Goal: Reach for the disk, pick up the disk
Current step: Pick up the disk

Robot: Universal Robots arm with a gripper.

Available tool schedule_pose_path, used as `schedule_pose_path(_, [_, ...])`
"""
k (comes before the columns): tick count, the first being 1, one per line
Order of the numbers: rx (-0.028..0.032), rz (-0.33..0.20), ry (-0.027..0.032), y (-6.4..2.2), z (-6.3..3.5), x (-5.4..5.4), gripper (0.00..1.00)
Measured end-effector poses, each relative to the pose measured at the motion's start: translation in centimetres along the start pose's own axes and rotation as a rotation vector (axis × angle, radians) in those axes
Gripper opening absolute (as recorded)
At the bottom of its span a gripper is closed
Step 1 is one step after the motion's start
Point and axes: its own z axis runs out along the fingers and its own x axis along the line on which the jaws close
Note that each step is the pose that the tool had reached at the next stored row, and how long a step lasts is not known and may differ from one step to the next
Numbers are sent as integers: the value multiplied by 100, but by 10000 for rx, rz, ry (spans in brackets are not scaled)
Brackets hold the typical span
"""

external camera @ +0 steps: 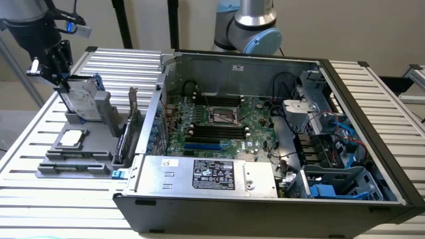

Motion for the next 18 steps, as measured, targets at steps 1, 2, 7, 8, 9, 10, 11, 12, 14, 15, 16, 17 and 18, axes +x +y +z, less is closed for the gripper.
schedule_pose_path(1, [1, 0, -1, 0, 1, 3, 34])
schedule_pose_path(2, [0, 0, 0, 0, 0, 6, 34])
schedule_pose_path(7, [0, 0, -1, 0, 0, 10, 33])
schedule_pose_path(8, [0, 0, -1, 0, 0, 11, 33])
schedule_pose_path(9, [0, 0, 0, 0, 0, 12, 33])
schedule_pose_path(10, [0, 0, 0, 0, 0, 12, 33])
schedule_pose_path(11, [0, 0, 0, 0, 0, 12, 33])
schedule_pose_path(12, [0, -1, 0, 0, 0, 12, 33])
schedule_pose_path(14, [-1, 0, 0, 0, 0, 12, 33])
schedule_pose_path(15, [0, 0, 0, 0, 0, 12, 33])
schedule_pose_path(16, [0, 0, 0, 0, 0, 12, 33])
schedule_pose_path(17, [0, -1, 0, 0, 0, 12, 33])
schedule_pose_path(18, [0, 0, 0, 0, 0, 12, 33])
